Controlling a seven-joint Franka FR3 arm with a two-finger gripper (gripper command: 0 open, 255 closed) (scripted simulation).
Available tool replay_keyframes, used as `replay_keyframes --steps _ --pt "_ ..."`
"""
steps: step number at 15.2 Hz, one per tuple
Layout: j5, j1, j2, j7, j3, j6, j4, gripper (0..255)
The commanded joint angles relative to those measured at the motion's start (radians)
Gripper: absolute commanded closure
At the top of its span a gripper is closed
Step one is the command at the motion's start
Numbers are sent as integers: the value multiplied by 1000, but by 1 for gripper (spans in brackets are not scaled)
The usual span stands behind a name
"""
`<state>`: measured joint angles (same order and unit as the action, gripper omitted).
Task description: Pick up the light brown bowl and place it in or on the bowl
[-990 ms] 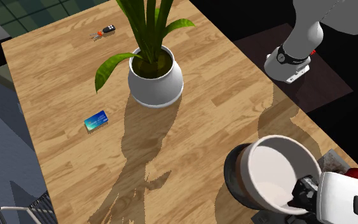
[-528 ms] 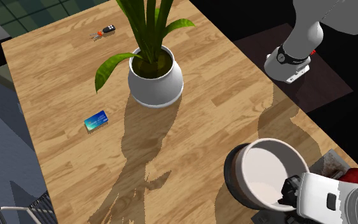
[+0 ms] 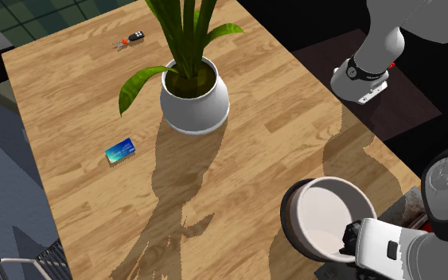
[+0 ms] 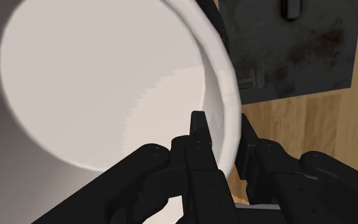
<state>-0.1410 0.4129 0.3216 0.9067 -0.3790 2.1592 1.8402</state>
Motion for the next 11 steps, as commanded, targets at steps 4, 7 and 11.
replay_keyframes --steps 4,7,11 --pt "-1 0 1 1 0 2 1 255" --pt "-1 0 2 1 1 3 2 0" --pt "-1 0 1 1 0 2 1 0"
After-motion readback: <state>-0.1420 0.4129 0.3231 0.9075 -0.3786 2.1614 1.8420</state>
